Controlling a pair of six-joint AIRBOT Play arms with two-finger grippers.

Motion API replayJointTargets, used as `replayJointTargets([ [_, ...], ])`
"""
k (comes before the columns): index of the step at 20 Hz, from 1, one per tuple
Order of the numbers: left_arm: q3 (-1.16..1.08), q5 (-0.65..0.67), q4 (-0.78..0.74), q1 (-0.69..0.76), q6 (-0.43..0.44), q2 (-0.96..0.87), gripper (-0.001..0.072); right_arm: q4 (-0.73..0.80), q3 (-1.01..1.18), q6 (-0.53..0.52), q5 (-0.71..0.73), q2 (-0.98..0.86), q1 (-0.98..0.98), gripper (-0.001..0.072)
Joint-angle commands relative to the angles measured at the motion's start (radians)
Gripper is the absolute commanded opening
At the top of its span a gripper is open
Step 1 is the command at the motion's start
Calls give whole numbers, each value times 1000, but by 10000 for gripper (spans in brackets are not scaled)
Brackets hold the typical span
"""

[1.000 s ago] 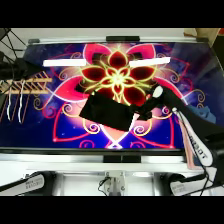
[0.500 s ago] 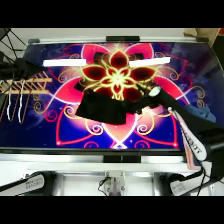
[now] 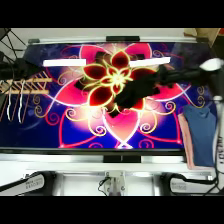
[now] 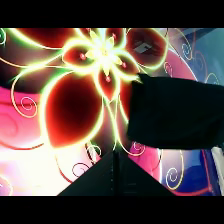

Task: Fold the shirts.

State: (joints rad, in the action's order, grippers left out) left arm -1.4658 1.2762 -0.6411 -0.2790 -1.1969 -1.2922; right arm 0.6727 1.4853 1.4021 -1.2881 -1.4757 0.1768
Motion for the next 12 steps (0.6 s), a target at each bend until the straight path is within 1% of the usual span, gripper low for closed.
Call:
replayJointTargets([
  [1,2,0,0,5,0,0,34,126,24,54,-57,74,181,56],
  [6,3,1,0,28,0,0,34,261,24,80,-114,117,377,56],
  [10,3,1,0,60,0,0,35,384,24,94,-114,167,484,56],
  [12,3,1,0,70,0,0,34,470,24,116,-115,191,517,56],
])
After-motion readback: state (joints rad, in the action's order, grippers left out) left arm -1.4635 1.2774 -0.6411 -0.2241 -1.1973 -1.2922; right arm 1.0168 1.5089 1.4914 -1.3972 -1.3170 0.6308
